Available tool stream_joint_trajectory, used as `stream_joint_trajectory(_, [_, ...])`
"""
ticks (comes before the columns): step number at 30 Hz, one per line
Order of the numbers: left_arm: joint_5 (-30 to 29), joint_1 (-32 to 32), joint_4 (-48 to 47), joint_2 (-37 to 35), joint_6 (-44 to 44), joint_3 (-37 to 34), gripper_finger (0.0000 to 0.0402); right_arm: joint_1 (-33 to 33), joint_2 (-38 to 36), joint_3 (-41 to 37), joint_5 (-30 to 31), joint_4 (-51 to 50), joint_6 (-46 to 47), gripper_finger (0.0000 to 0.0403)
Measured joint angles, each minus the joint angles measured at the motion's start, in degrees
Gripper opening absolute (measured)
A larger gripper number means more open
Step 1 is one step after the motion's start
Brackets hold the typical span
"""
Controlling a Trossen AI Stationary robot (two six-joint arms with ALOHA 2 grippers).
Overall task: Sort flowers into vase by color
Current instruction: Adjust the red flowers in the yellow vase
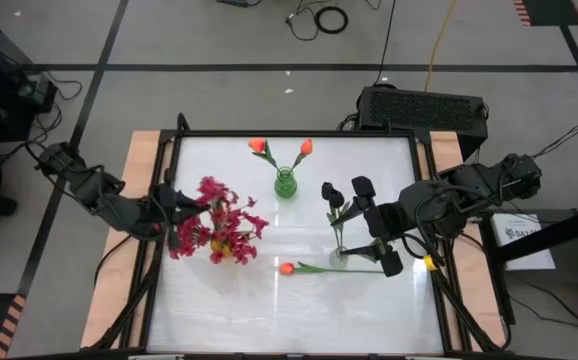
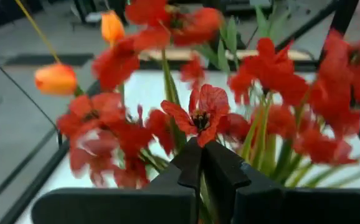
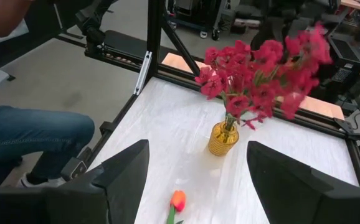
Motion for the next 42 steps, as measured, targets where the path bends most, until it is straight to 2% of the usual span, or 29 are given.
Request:
stream_joint_trajectory(3, [-2.1, 0.0, 1.6, -0.5, 2.5, 0.0, 0.0018, 0.0, 0.0, 0.0, 0.0, 0.0, 0.0, 0.0263])
stream_joint_trajectory(7, [-3.7, 0.0, -1.3, -0.8, 0.7, 0.0, 0.0019, 0.0, 0.0, -1.0, 0.0, 0.2, 0.0, 0.0263])
stream_joint_trajectory(17, [4.3, 0.0, -10.0, -0.9, -6.6, 0.0, 0.002, 0.0, -0.1, -2.9, 0.0, 1.8, 0.8, 0.0263])
stream_joint_trajectory(21, [8.5, 0.0, -9.4, -0.8, -6.7, 0.0, 0.002, 0.0, -1.0, -2.9, -0.1, 2.4, 0.8, 0.0263])
stream_joint_trajectory(26, [8.7, 0.0, -6.0, -0.8, -6.5, 0.0, 0.0026, 0.0, -1.5, -2.9, 0.0, 2.7, 0.8, 0.0263])
stream_joint_trajectory(29, [7.5, 0.0, -5.5, -0.8, -6.2, 0.0, 0.0053, 0.0, -1.6, -2.9, 0.0, 2.7, 0.9, 0.0263])
stream_joint_trajectory(33, [4.6, 0.0, -5.3, -1.2, -5.8, 0.0, 0.0115, 0.0, -1.6, -2.9, 0.0, 2.5, 1.7, 0.0263])
stream_joint_trajectory(37, [4.1, 0.0, -4.3, -2.2, -5.1, 0.4, 0.0173, 0.0, -1.6, -2.9, 0.0, 2.0, 1.9, 0.0263])
stream_joint_trajectory(42, [3.8, 0.0, -4.3, -3.0, -5.1, 4.4, 0.0215, 0.0, -1.6, -2.9, 0.0, 1.6, 2.0, 0.0263])
